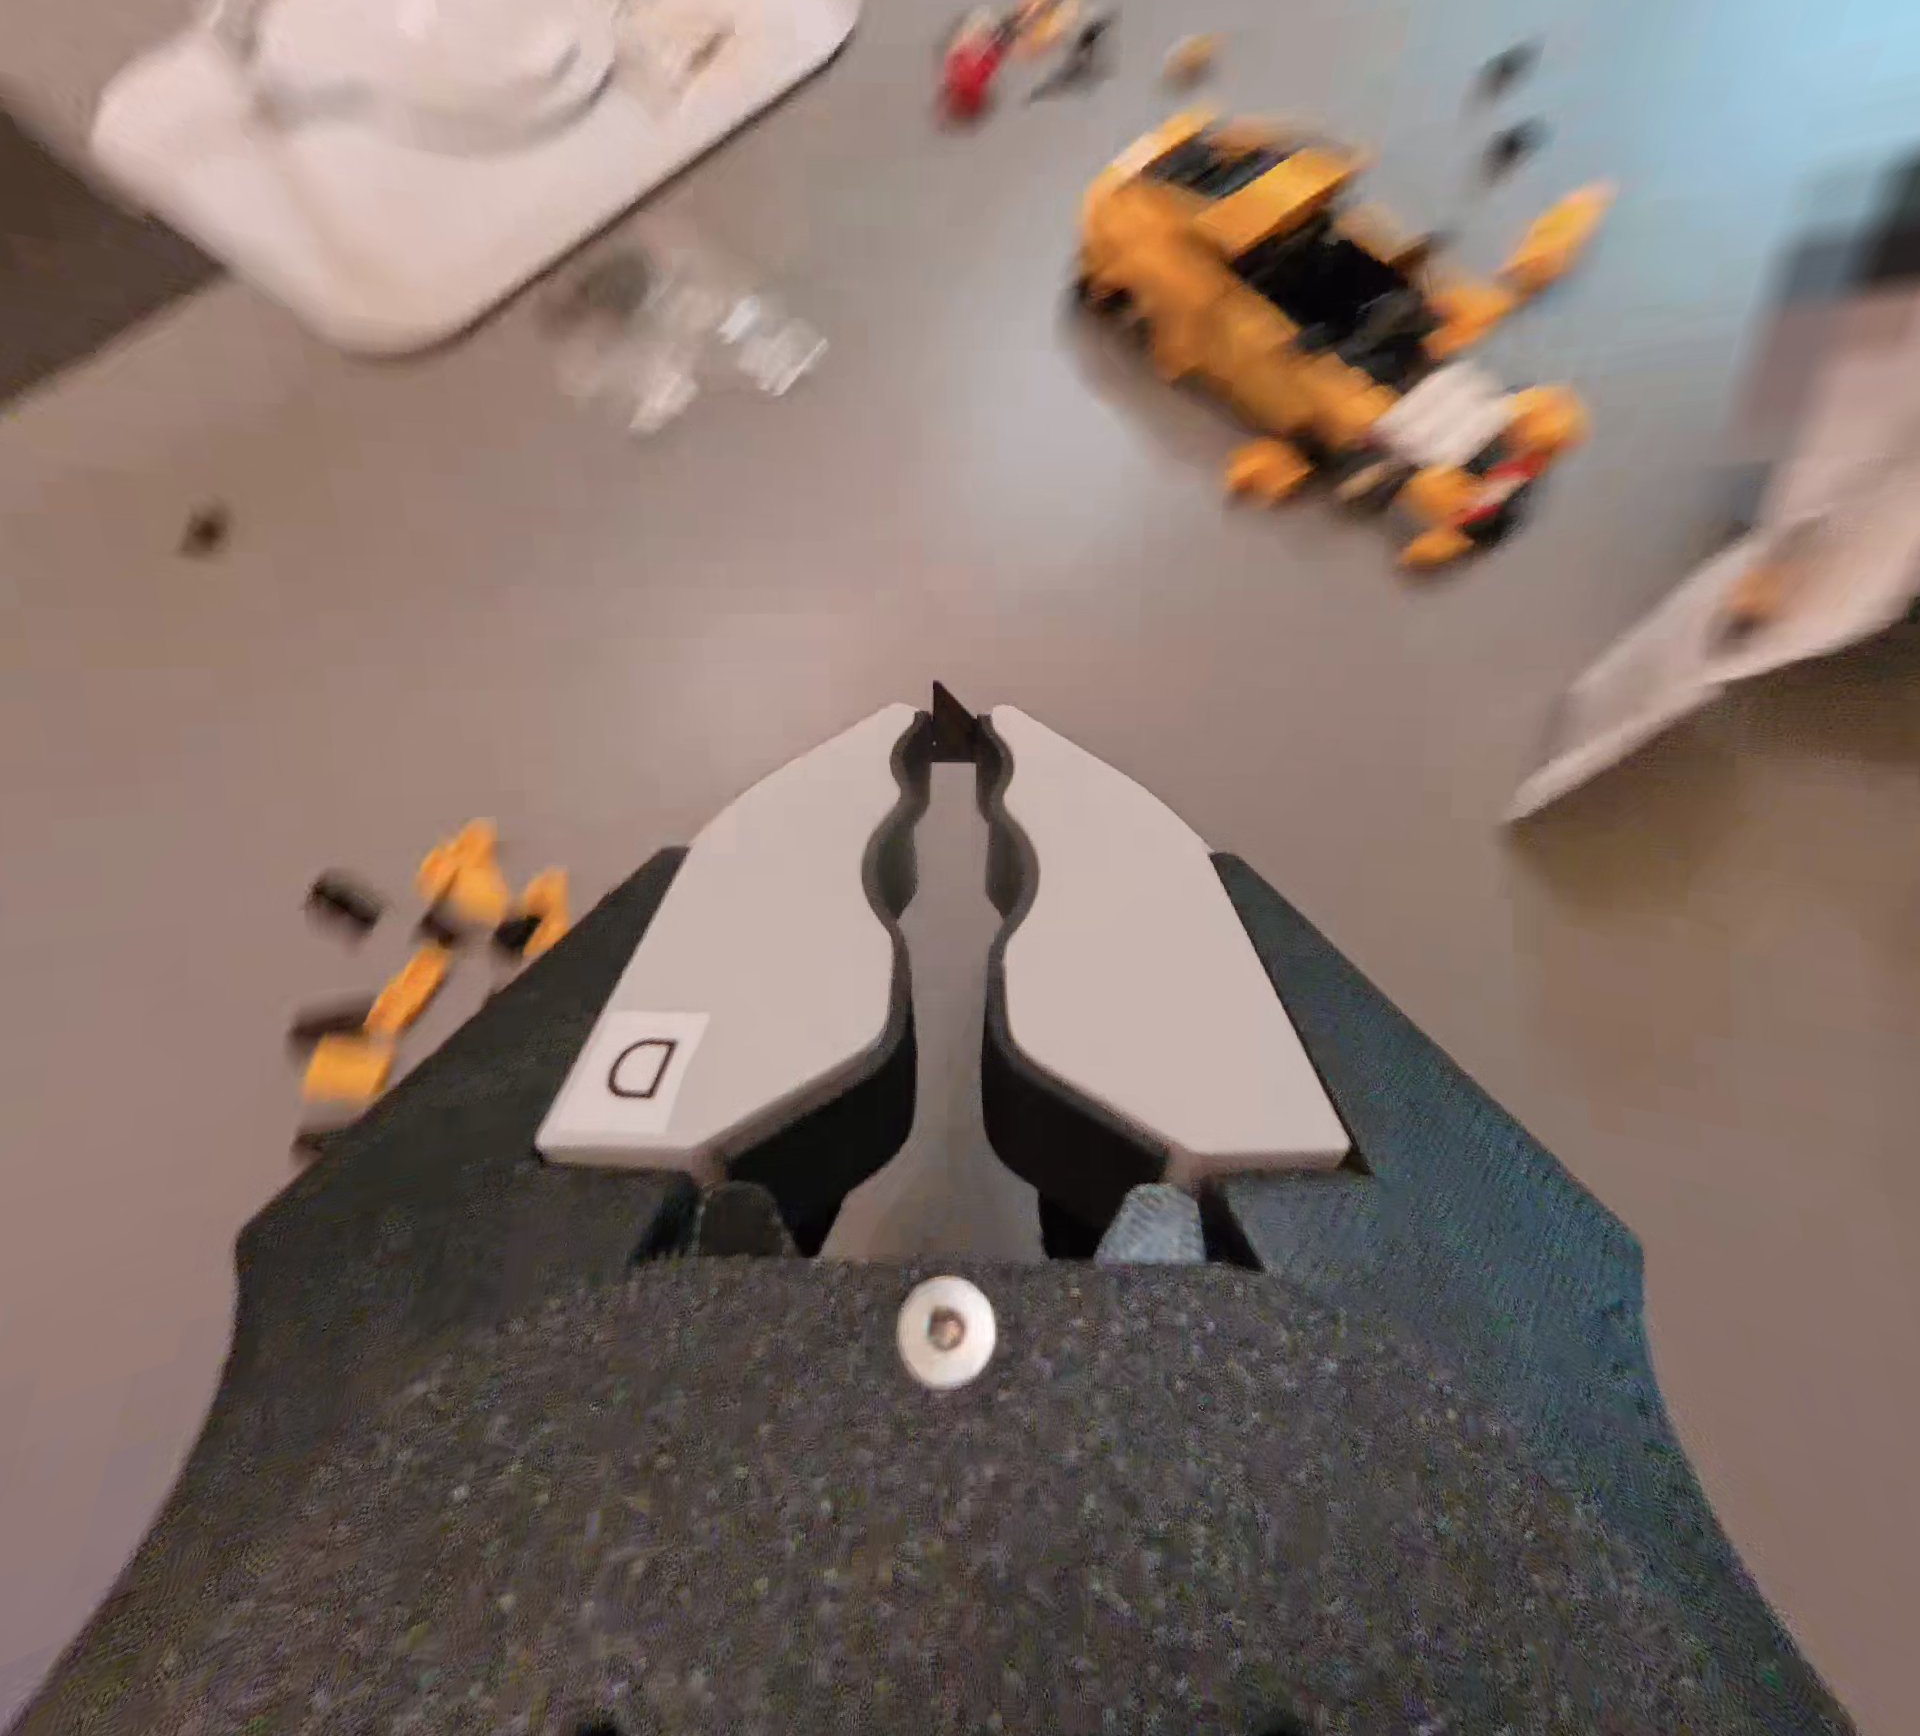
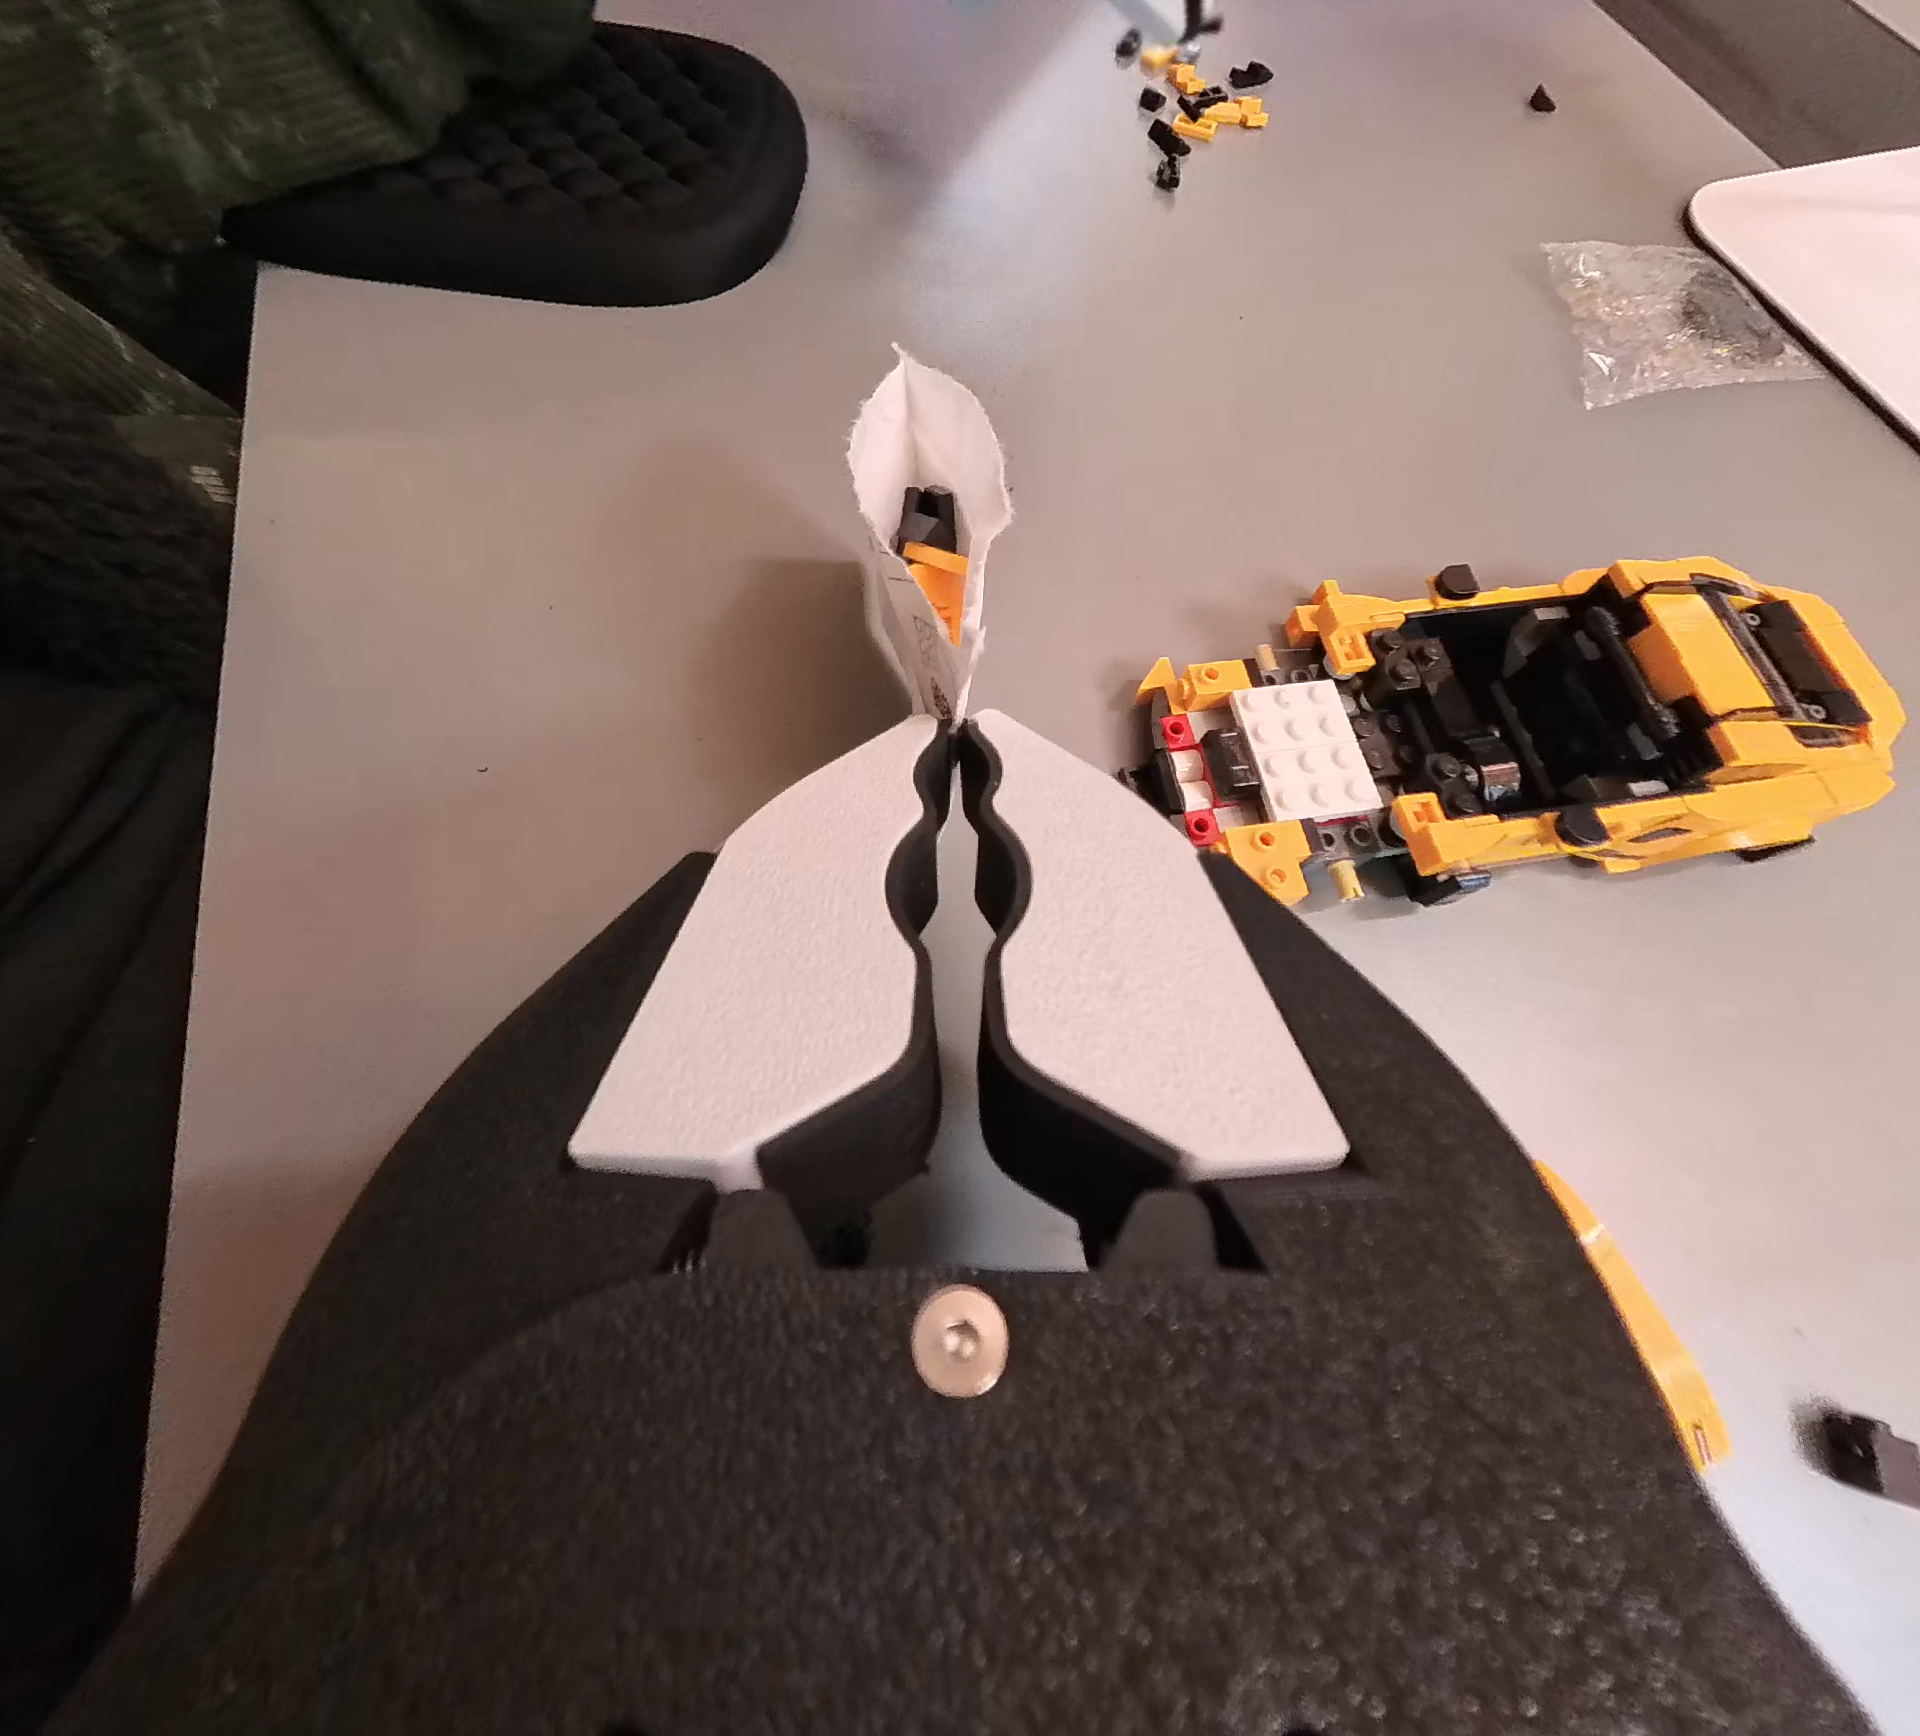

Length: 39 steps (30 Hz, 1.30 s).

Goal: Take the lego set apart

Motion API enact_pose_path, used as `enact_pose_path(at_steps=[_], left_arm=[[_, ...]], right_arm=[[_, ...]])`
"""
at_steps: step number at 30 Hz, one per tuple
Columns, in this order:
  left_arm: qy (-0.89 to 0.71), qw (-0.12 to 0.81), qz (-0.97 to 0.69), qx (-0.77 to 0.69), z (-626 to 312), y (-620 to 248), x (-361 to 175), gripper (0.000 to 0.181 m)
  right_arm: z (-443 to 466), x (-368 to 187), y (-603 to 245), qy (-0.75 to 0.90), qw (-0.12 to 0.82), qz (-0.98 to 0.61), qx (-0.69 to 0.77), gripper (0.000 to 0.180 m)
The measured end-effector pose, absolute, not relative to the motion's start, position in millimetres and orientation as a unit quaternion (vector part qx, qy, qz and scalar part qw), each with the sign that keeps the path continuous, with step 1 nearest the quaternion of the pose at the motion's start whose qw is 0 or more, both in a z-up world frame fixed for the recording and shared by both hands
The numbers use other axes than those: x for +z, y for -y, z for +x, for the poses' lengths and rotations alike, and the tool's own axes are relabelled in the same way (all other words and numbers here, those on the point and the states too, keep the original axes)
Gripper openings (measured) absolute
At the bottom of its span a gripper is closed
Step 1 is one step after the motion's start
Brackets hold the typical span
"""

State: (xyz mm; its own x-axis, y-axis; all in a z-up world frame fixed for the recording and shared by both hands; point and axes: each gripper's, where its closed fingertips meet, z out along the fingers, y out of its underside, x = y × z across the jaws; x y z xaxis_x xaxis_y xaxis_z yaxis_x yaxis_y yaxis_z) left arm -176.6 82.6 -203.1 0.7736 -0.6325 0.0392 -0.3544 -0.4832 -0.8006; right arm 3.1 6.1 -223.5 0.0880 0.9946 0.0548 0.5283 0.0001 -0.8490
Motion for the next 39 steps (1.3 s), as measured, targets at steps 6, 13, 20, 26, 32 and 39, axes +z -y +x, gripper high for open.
enact_pose_path(at_steps=[6,13,20,26,32,39], left_arm=[[-0.45,0.473,-0.711,-0.261,-67,-37,-155,0.008],[-0.508,0.439,-0.689,-0.272,-30,-16,-170,0.008],[-0.517,0.425,-0.69,-0.277,-24,-13,-178,0.007],[-0.52,0.42,-0.691,-0.276,-24,-13,-181,0.007],[-0.539,0.405,-0.682,-0.282,-21,-4,-186,0.011],[-0.497,0.45,-0.701,-0.244,-54,-27,-170,0.014]], right_arm=[[3,-224,-6,0.599,0.373,-0.637,0.311,0.001],[3,-225,-6,0.598,0.372,-0.637,0.312,0.001],[2,-224,-6,0.599,0.373,-0.636,0.313,0.001],[2,-225,-6,0.598,0.371,-0.636,0.315,0.001],[2,-225,-6,0.598,0.371,-0.637,0.316,0.001],[3,-224,-7,0.596,0.373,-0.637,0.316,0.001]])
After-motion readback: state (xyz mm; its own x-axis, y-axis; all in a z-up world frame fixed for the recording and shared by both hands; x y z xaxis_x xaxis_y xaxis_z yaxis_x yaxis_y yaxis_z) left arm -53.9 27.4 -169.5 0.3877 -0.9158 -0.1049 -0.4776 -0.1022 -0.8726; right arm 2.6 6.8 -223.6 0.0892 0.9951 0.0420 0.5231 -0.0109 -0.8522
